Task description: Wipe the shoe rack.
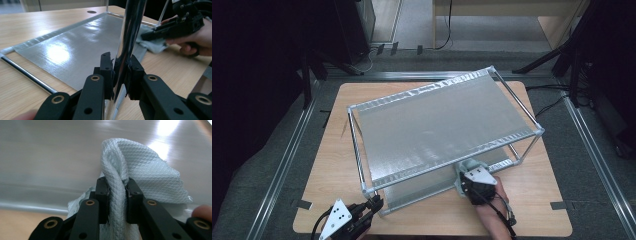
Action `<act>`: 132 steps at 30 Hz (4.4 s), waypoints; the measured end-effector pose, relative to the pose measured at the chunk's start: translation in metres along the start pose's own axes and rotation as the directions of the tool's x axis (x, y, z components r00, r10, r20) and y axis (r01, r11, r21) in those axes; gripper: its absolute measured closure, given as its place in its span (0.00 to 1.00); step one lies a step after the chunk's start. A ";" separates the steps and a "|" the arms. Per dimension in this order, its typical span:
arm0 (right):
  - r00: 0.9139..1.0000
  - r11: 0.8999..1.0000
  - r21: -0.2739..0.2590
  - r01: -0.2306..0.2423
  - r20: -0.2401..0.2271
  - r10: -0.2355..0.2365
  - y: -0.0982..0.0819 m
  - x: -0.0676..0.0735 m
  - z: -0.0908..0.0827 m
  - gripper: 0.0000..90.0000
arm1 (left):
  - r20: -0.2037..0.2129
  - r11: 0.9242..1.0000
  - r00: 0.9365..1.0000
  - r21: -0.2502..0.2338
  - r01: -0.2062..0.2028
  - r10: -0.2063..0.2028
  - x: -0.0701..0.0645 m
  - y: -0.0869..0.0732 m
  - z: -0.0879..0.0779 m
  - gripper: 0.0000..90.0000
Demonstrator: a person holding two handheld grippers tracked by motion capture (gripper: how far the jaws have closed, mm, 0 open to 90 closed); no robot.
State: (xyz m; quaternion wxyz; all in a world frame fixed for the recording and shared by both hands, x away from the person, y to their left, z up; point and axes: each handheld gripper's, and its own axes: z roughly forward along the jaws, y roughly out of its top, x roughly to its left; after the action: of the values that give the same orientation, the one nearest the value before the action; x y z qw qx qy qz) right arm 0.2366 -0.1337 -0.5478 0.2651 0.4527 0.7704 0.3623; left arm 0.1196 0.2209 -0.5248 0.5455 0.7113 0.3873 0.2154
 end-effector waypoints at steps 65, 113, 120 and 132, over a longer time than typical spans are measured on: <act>0.988 0.999 0.028 0.029 -0.155 -0.024 0.004 0.033 0.003 0.80 | -0.045 1.000 0.999 -0.011 -0.001 0.000 -0.004 -0.002 0.002 0.89; 0.996 0.994 0.077 -0.081 -0.031 0.083 0.006 -0.041 -0.006 0.84 | -0.082 1.000 0.996 -0.017 0.026 -0.027 -0.001 -0.001 0.005 0.88; 0.973 0.983 0.039 -0.179 0.158 0.171 -0.008 -0.101 -0.013 0.84 | -0.094 1.000 0.996 -0.013 0.006 -0.007 -0.002 0.000 0.006 0.89; 1.000 0.999 0.032 0.002 -0.010 -0.002 0.005 0.020 0.006 0.85 | -0.122 1.000 0.993 -0.007 -0.012 0.011 -0.006 0.000 0.007 0.89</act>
State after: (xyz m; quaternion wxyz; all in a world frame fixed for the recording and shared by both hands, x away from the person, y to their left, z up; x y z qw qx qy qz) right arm 0.2344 -0.1124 -0.5486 0.2542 0.4543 0.7780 0.3518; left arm 0.1208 0.2117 -0.5262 0.5225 0.6969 0.4150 0.2629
